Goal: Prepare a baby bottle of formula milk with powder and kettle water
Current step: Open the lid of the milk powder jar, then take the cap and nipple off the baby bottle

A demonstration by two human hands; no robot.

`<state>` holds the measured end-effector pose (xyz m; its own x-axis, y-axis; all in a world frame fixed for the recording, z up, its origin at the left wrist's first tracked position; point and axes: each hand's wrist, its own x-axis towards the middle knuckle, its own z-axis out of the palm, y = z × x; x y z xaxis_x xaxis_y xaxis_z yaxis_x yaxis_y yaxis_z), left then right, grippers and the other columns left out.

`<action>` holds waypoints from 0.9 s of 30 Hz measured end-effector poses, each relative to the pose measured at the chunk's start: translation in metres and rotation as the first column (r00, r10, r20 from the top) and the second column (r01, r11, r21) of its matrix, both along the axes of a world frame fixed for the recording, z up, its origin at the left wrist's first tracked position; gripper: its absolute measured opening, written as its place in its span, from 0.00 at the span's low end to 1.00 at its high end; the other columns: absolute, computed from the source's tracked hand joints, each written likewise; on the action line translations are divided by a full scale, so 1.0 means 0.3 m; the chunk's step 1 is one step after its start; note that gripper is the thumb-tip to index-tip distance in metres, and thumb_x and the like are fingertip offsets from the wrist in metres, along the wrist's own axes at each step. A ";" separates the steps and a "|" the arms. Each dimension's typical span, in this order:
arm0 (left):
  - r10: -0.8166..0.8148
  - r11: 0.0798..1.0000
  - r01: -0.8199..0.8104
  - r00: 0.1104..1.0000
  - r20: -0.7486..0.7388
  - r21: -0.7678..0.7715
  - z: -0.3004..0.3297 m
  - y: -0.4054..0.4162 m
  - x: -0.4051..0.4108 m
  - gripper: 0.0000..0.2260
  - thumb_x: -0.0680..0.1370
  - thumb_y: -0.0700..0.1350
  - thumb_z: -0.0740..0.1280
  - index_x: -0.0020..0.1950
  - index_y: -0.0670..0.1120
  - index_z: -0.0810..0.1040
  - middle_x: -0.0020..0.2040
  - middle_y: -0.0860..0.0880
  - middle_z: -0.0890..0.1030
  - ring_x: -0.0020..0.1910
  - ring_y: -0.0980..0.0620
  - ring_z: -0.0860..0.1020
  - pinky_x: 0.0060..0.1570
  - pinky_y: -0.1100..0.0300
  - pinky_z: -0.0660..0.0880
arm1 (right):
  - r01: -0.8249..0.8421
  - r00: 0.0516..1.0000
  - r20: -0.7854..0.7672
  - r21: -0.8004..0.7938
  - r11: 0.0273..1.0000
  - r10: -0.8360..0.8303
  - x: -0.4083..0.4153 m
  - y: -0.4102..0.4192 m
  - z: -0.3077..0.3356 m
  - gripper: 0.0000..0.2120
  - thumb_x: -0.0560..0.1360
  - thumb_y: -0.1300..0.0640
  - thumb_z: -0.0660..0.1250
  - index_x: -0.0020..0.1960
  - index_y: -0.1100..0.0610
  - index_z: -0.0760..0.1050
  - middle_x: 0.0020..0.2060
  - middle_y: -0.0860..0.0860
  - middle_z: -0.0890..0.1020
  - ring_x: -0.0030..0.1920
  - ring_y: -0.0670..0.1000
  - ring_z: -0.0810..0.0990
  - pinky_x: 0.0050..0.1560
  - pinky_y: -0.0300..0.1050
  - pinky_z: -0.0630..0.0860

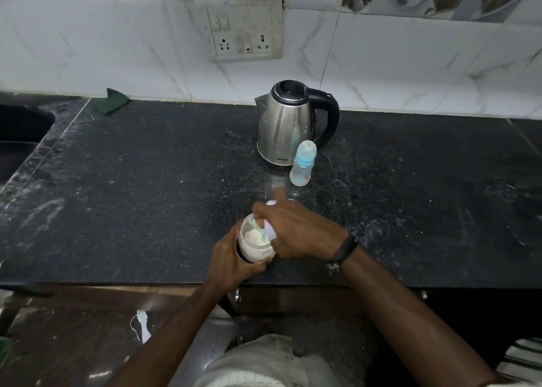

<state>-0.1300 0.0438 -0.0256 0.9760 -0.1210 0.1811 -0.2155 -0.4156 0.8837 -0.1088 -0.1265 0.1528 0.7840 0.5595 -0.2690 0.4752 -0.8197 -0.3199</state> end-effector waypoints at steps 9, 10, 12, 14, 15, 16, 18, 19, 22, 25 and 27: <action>0.004 0.999 -0.006 0.999 0.042 0.037 0.030 -0.014 -0.002 0.39 0.59 0.55 0.81 0.67 0.67 0.68 0.59 0.70 0.78 0.58 0.65 0.79 0.56 0.72 0.73 | 0.107 0.991 0.098 -0.194 0.975 -0.090 -0.014 -0.166 -0.115 0.21 0.66 0.46 0.78 0.43 0.60 0.74 0.49 0.58 0.80 0.49 0.59 0.79 0.43 0.47 0.71; 0.002 0.999 -0.004 0.999 0.043 0.034 0.028 -0.014 -0.001 0.39 0.60 0.55 0.82 0.67 0.67 0.68 0.59 0.69 0.78 0.58 0.65 0.79 0.57 0.71 0.74 | 0.117 0.991 0.093 -0.214 0.970 -0.099 -0.019 -0.168 -0.146 0.23 0.66 0.46 0.78 0.47 0.61 0.75 0.50 0.58 0.80 0.51 0.60 0.78 0.45 0.49 0.74; 0.006 0.999 -0.007 0.999 0.039 0.032 0.026 -0.013 0.000 0.40 0.60 0.55 0.82 0.68 0.66 0.69 0.60 0.67 0.79 0.59 0.64 0.78 0.59 0.68 0.74 | 0.127 0.991 0.076 -0.246 0.961 -0.112 -0.028 -0.173 -0.200 0.25 0.66 0.46 0.78 0.51 0.62 0.75 0.52 0.57 0.80 0.54 0.60 0.77 0.48 0.51 0.77; 0.009 0.999 -0.011 0.999 0.034 0.033 0.023 -0.013 -0.001 0.40 0.60 0.54 0.82 0.68 0.63 0.69 0.61 0.63 0.79 0.60 0.63 0.79 0.60 0.65 0.75 | 0.140 0.990 0.071 -0.257 0.956 -0.125 -0.036 -0.175 -0.241 0.25 0.66 0.47 0.78 0.54 0.62 0.75 0.55 0.58 0.79 0.55 0.60 0.77 0.49 0.52 0.76; 0.012 0.999 -0.013 0.999 0.034 0.032 0.023 -0.013 -0.002 0.40 0.60 0.54 0.82 0.68 0.62 0.69 0.61 0.62 0.80 0.60 0.62 0.79 0.60 0.65 0.75 | 0.144 0.989 0.076 -0.265 0.953 -0.128 -0.040 -0.173 -0.258 0.26 0.66 0.47 0.78 0.55 0.61 0.75 0.56 0.58 0.79 0.56 0.61 0.77 0.49 0.52 0.76; 0.013 0.999 -0.014 0.999 0.035 0.031 0.023 -0.013 -0.003 0.40 0.60 0.54 0.82 0.68 0.61 0.70 0.61 0.62 0.80 0.60 0.62 0.79 0.60 0.65 0.75 | 0.146 0.988 0.084 -0.279 0.949 -0.127 -0.044 -0.170 -0.273 0.26 0.67 0.47 0.77 0.56 0.61 0.75 0.57 0.58 0.79 0.57 0.60 0.77 0.49 0.52 0.76; 0.013 0.999 -0.014 0.999 0.035 0.032 0.023 -0.015 -0.003 0.40 0.60 0.53 0.82 0.68 0.61 0.70 0.61 0.62 0.80 0.60 0.62 0.79 0.60 0.65 0.75 | 0.145 0.988 0.097 -0.303 0.942 -0.121 -0.055 -0.161 -0.298 0.24 0.68 0.49 0.77 0.57 0.61 0.75 0.58 0.58 0.78 0.57 0.60 0.77 0.48 0.51 0.76; 0.013 0.999 -0.014 0.999 0.033 0.032 0.023 -0.015 -0.003 0.39 0.60 0.53 0.83 0.68 0.60 0.71 0.61 0.62 0.80 0.60 0.62 0.79 0.60 0.66 0.75 | 0.146 0.988 0.098 -0.309 0.940 -0.121 -0.061 -0.154 -0.308 0.23 0.67 0.50 0.77 0.56 0.61 0.76 0.58 0.59 0.77 0.56 0.60 0.77 0.46 0.51 0.76; 0.011 1.000 -0.012 1.000 0.025 0.029 0.017 -0.013 -0.002 0.39 0.60 0.52 0.83 0.69 0.56 0.72 0.61 0.61 0.81 0.60 0.61 0.79 0.60 0.65 0.75 | 0.148 0.988 0.086 -0.321 0.935 -0.127 -0.076 -0.133 -0.325 0.23 0.64 0.47 0.79 0.51 0.60 0.77 0.57 0.58 0.76 0.54 0.60 0.77 0.43 0.51 0.75; 0.003 1.000 -0.004 1.000 0.027 0.026 0.014 -0.013 -0.003 0.40 0.60 0.52 0.84 0.70 0.57 0.71 0.62 0.62 0.80 0.60 0.62 0.79 0.59 0.68 0.74 | 0.148 0.988 0.092 -0.325 0.934 -0.124 -0.086 -0.122 -0.338 0.26 0.62 0.43 0.80 0.52 0.58 0.78 0.57 0.57 0.75 0.55 0.59 0.77 0.41 0.49 0.73; -0.002 1.000 0.001 1.000 0.030 0.025 0.013 -0.012 -0.002 0.41 0.60 0.52 0.84 0.70 0.58 0.70 0.62 0.64 0.79 0.61 0.62 0.79 0.59 0.70 0.73 | 0.152 0.987 0.094 -0.311 0.938 -0.128 -0.088 -0.122 -0.343 0.28 0.62 0.41 0.80 0.53 0.58 0.78 0.57 0.56 0.75 0.55 0.59 0.77 0.42 0.49 0.72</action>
